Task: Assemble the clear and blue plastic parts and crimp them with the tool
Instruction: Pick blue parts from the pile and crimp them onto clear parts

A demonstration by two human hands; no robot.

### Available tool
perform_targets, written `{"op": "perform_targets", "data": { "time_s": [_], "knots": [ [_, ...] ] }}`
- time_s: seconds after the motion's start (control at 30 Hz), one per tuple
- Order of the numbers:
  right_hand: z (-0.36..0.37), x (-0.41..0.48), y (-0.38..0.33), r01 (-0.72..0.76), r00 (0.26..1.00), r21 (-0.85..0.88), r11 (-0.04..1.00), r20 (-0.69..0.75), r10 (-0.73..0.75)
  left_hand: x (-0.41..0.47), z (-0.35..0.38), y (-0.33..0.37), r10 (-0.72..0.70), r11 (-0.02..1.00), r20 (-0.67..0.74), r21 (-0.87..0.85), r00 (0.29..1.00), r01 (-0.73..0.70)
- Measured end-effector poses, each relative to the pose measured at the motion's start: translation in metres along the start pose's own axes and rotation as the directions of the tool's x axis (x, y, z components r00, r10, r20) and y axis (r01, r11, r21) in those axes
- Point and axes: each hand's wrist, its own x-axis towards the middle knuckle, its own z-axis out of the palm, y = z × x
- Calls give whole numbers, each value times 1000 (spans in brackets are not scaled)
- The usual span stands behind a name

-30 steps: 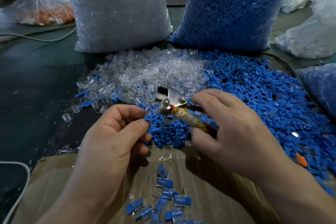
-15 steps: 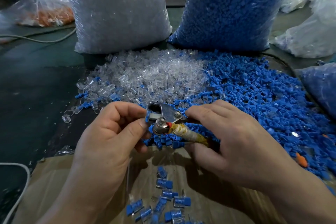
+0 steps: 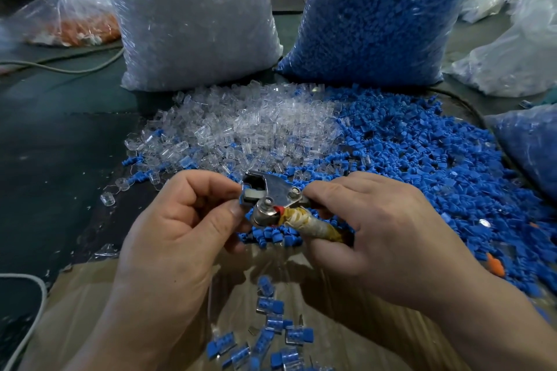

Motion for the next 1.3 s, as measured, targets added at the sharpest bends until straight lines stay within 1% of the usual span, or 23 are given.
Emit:
{"op": "perform_targets", "data": {
  "time_s": [0.07, 0.13, 0.2, 0.23, 0.27, 0.33, 0.4, 0.43, 0.5, 0.6, 0.67, 0.73, 0.77, 0.87, 0.9, 0.93, 1.0, 1.07, 1.1, 1.17, 1.2, 1.23, 1.3],
  "knots": [
    [1, -1, 1, -9, 1000, 15, 1000, -12, 9, -2, 0, 1, 17, 999, -19, 32, 1000, -17],
    [3, -4, 3, -33, 999, -12, 999, -24, 33, 0, -2, 0, 34, 994, -61, 104, 998, -28],
    [5, -3, 8, -81, 995, -104, 991, -61, 75, 3, -6, -3, 16, 985, -90, 172, 996, 0],
    [6, -1, 11, -113, 992, -160, 981, -71, 103, 4, -8, -5, -23, 980, -80, 194, 997, 38],
    [7, 1, 14, -142, 989, -204, 968, -61, 132, 5, -8, -5, -75, 973, -52, 217, 996, 84],
    [7, 7, 17, -176, 983, -236, 956, 16, 185, 2, -4, -6, -172, 957, 15, 239, 985, 163],
    [9, 12, 19, -188, 972, -245, 951, 92, 216, -1, 2, -6, -200, 950, 38, 251, 979, 184],
    [9, 13, 19, -187, 971, -253, 949, 101, 218, -2, 3, -6, -194, 949, 31, 258, 981, 180],
    [11, 13, 17, -179, 977, -254, 951, 70, 203, -2, 5, -6, -184, 949, 3, 262, 983, 176],
    [9, 8, 2, -127, 991, -190, 973, -58, 118, -3, 7, -9, -186, 945, 5, 276, 983, 177],
    [11, 5, -15, -21, 996, -164, 986, -88, 6, -5, 10, -11, -150, 945, 13, 297, 989, 140],
    [16, 4, -24, 80, 993, -129, 988, -73, -90, -8, 12, -12, -69, 933, 19, 355, 997, 58],
    [19, 3, -25, 101, 991, -121, 987, -69, -110, -10, 12, -12, -15, 919, 30, 395, 999, 2],
    [19, 1, -22, 73, 989, -102, 992, -119, -85, -15, 11, -6, 124, 864, 77, 482, 989, -146],
    [19, 1, -22, 68, 986, -82, 994, -147, -79, -16, 10, -3, 145, 867, 80, 470, 986, -166],
    [19, 0, -21, 76, 980, -65, 995, -177, -87, -15, 9, 0, 141, 881, 67, 446, 988, -156],
    [20, 0, -22, 120, 965, -47, 992, -231, -127, -11, 7, 8, 51, 902, 51, 427, 997, -68],
    [20, 2, -23, 168, 949, -26, 985, -265, -169, -7, 3, 13, -106, 908, 98, 415, 989, 56],
    [20, 2, -23, 183, 945, -3, 983, -276, -177, -6, 1, 13, -152, 913, 133, 398, 979, 87],
    [20, 2, -26, 189, 944, 55, 980, -285, -166, -5, -3, 12, -191, 936, 194, 332, 962, 119],
    [19, 2, -27, 193, 943, 79, 978, -291, -163, -5, -3, 10, -232, 951, 217, 254, 948, 175],
    [19, 2, -27, 204, 940, 97, 974, -297, -167, -4, -3, 9, -299, 951, 242, 150, 923, 269],
    [18, 2, -27, 235, 936, 128, 963, -298, -189, 0, -3, 3, -414, 887, 338, -56, 845, 458]
  ]
}}
